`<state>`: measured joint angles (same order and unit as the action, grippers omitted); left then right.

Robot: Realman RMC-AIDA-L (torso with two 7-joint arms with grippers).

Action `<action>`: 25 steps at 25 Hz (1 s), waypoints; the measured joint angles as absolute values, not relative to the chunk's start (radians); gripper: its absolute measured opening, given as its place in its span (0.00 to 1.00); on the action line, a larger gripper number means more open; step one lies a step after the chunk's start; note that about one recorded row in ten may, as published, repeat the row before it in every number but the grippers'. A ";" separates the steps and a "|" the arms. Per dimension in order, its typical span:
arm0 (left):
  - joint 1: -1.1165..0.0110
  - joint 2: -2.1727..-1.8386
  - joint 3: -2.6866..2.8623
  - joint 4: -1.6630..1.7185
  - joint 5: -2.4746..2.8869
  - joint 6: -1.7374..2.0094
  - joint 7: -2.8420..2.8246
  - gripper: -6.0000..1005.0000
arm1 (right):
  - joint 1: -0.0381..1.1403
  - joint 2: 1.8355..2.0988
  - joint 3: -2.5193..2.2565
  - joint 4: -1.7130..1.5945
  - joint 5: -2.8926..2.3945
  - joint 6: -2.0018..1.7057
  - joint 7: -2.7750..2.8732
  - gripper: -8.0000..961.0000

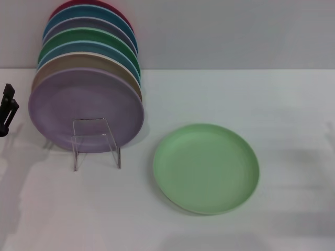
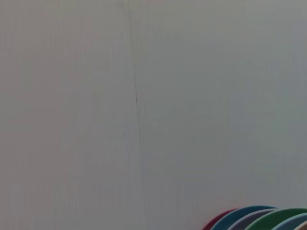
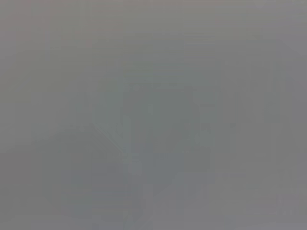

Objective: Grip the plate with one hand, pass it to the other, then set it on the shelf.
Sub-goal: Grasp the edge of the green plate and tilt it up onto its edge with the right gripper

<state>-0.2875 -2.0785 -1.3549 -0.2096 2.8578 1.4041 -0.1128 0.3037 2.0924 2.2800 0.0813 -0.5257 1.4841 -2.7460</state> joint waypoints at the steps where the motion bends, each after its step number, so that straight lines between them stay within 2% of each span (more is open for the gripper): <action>1: -0.288 -2.078 -1.355 -0.211 2.858 1.404 -0.113 0.81 | 0.304 2.092 2.278 0.080 -0.526 1.492 -2.745 0.85; 8: -0.290 -2.077 -1.326 -0.215 2.863 1.405 -0.097 0.81 | 0.296 2.092 2.221 0.091 -0.531 1.604 -2.708 0.85; 12: -0.292 -2.079 -1.325 -0.218 2.857 1.405 -0.091 0.81 | 0.302 2.081 2.129 0.189 -0.540 1.591 -2.600 0.85; 15: -0.293 -2.079 -1.325 -0.219 2.855 1.404 -0.091 0.81 | 0.275 2.078 2.047 0.422 -0.611 1.425 -2.389 0.85; 18: -0.293 -2.079 -1.325 -0.219 2.855 1.404 -0.092 0.81 | 0.226 2.078 1.943 0.790 -0.795 1.088 -2.109 0.85; 21: -0.293 -2.079 -1.325 -0.219 2.855 1.403 -0.096 0.81 | 0.201 2.071 1.842 1.117 -1.087 0.769 -1.747 0.85; 25: -0.293 -2.079 -1.323 -0.219 2.855 1.404 -0.097 0.81 | 0.200 2.071 1.826 1.387 -1.606 0.628 -1.169 0.85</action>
